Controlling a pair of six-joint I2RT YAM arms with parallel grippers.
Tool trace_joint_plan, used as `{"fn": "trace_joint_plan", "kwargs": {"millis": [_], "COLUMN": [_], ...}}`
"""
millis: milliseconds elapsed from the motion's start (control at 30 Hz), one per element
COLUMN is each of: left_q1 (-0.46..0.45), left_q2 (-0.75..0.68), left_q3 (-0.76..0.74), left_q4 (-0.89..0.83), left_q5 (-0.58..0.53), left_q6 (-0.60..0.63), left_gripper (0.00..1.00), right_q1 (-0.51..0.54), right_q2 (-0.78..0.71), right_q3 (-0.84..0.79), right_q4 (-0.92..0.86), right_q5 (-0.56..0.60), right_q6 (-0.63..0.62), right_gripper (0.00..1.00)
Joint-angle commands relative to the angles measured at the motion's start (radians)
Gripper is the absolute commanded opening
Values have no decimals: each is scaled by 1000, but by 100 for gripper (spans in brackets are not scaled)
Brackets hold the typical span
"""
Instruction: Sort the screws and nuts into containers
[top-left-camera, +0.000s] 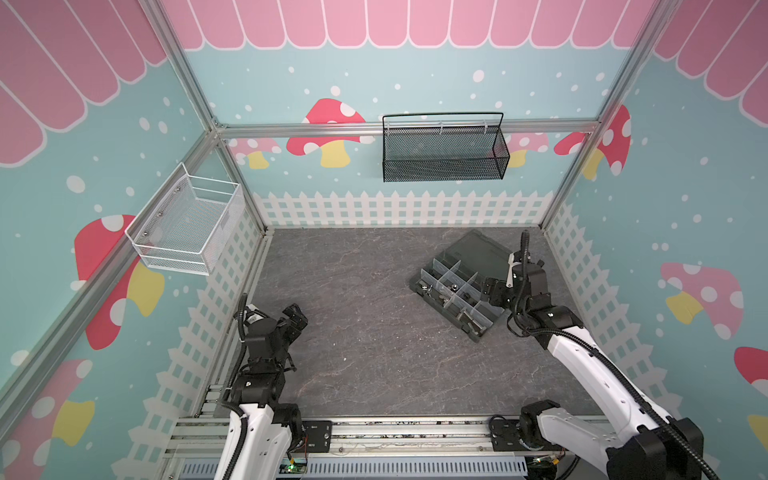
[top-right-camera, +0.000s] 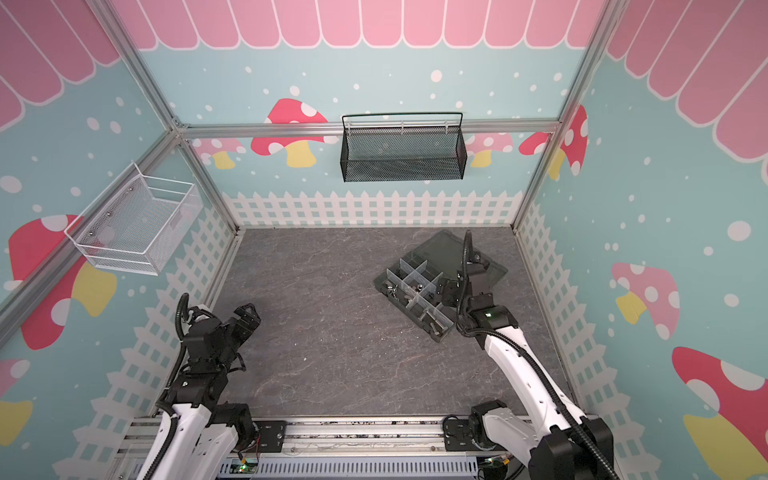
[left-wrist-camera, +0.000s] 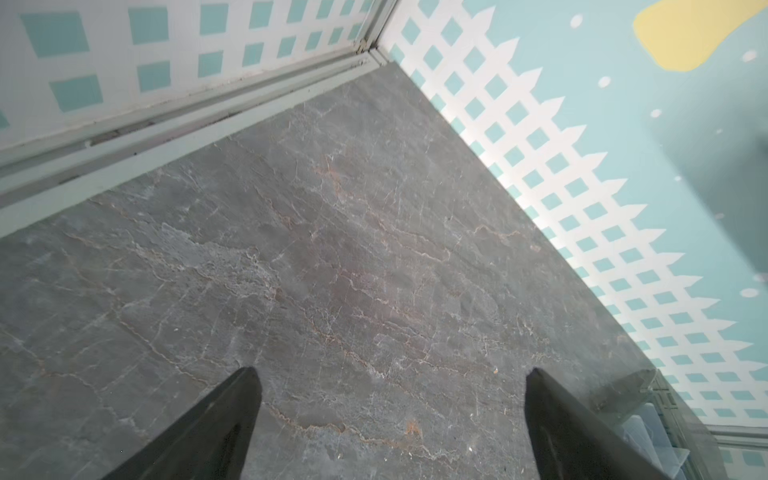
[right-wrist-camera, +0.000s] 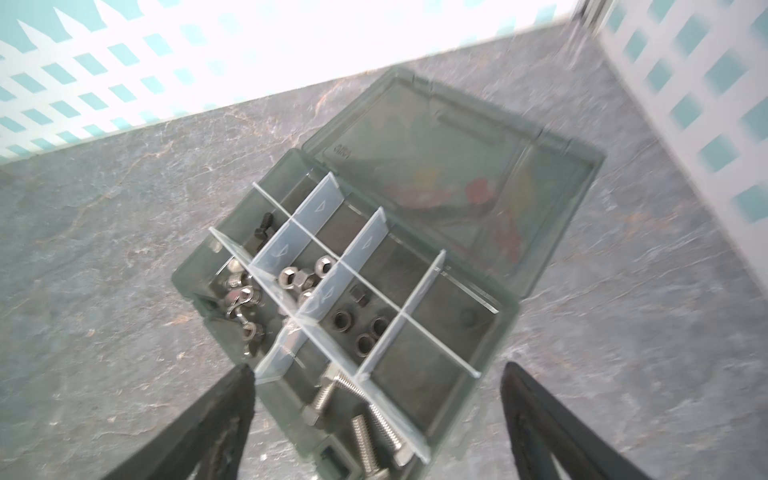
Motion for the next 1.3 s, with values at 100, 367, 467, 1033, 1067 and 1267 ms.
{"fn": "trace_joint_plan", "kwargs": {"millis": [100,367,467,1033,1067,1267], "left_q1": [6,5,6,5,6,5], "left_q2": [-157,-184,-174,-30,-21,59], "left_q3": [-52,-86,-106,-187,-191,-218], "left_q4": [-30,4,39,353,379,547], "left_q5": [-64,-67,-63,-112,-114,-123], "left_q6": [23,28,31,173,185,302], "left_gripper": [100,100,100,100,100,100], "right_q1": [-8,-8,-8,-8,-7,-9], "right_q2": [-117,-217,-252,-284,-284,-326], "right_q3": [-72,-201,-257,-526,-541,-663], "right_q4": [51,130,185,500,525,732], "right_q5": [149,283,339,478,479,535], "right_q6": [14,30,2,-186,-202,-264], "right_gripper": [98,98,98,98,98,98]}}
